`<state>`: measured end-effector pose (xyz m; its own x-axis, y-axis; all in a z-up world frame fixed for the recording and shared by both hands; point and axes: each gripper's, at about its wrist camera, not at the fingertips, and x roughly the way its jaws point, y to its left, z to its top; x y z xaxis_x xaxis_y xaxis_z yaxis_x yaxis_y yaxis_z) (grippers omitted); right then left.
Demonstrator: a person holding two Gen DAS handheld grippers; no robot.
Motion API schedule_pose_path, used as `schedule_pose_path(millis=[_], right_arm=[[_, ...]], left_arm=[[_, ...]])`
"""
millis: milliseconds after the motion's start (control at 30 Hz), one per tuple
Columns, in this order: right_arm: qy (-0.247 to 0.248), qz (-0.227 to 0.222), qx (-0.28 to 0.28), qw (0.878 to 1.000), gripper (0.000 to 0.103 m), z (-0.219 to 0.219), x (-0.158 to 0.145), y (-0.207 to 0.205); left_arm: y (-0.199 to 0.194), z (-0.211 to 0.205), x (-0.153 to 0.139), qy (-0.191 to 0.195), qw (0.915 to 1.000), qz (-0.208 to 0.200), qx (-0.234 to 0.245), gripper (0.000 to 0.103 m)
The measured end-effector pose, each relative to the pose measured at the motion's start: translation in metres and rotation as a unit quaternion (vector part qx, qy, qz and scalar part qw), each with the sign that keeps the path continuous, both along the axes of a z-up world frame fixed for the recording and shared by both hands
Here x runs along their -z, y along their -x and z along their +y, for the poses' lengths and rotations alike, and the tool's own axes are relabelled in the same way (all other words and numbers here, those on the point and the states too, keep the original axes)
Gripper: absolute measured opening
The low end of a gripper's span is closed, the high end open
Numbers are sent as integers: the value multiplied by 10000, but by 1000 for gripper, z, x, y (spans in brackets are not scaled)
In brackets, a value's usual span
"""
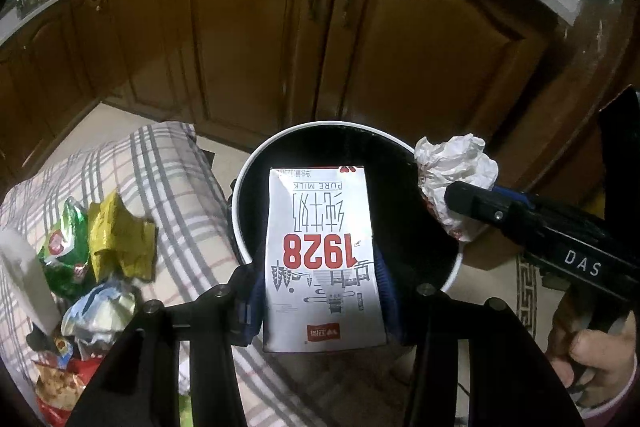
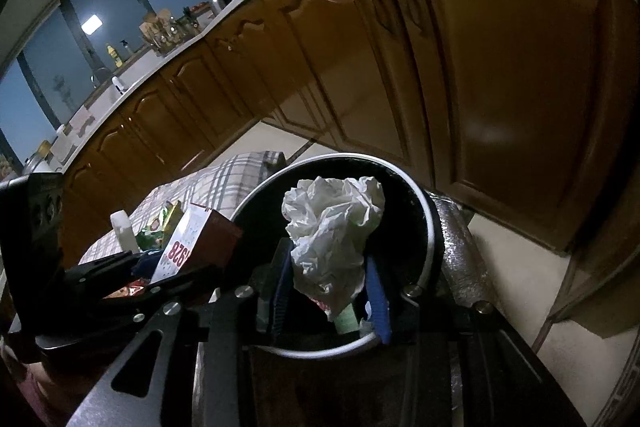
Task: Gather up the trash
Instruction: 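Carry both items over the bin and open both tools to drop them, then return both tools to the table and approach the white foam net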
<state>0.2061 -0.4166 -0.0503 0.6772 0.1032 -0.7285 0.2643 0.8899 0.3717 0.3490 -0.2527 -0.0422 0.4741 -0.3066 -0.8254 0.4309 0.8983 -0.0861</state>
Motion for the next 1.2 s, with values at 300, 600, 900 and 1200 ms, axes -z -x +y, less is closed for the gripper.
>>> schedule_pose_path(millis=[300, 600, 900, 1200], right_arm=[[-67, 150, -3, 9999, 37, -8, 9, -15], [-240, 146, 94, 9996, 61, -18, 13, -22], [-434, -63, 161, 9989, 74, -5, 8, -2], [-819, -194, 131, 9964, 84, 51, 21, 32]], left_arm=[[-13, -9, 9, 53, 9998, -64, 168, 47], [-5, -12, 6, 18, 9999, -59, 117, 75], [49, 38, -12, 562, 9979, -309, -87, 76], [128, 114, 1, 762, 9956, -301, -452, 76]])
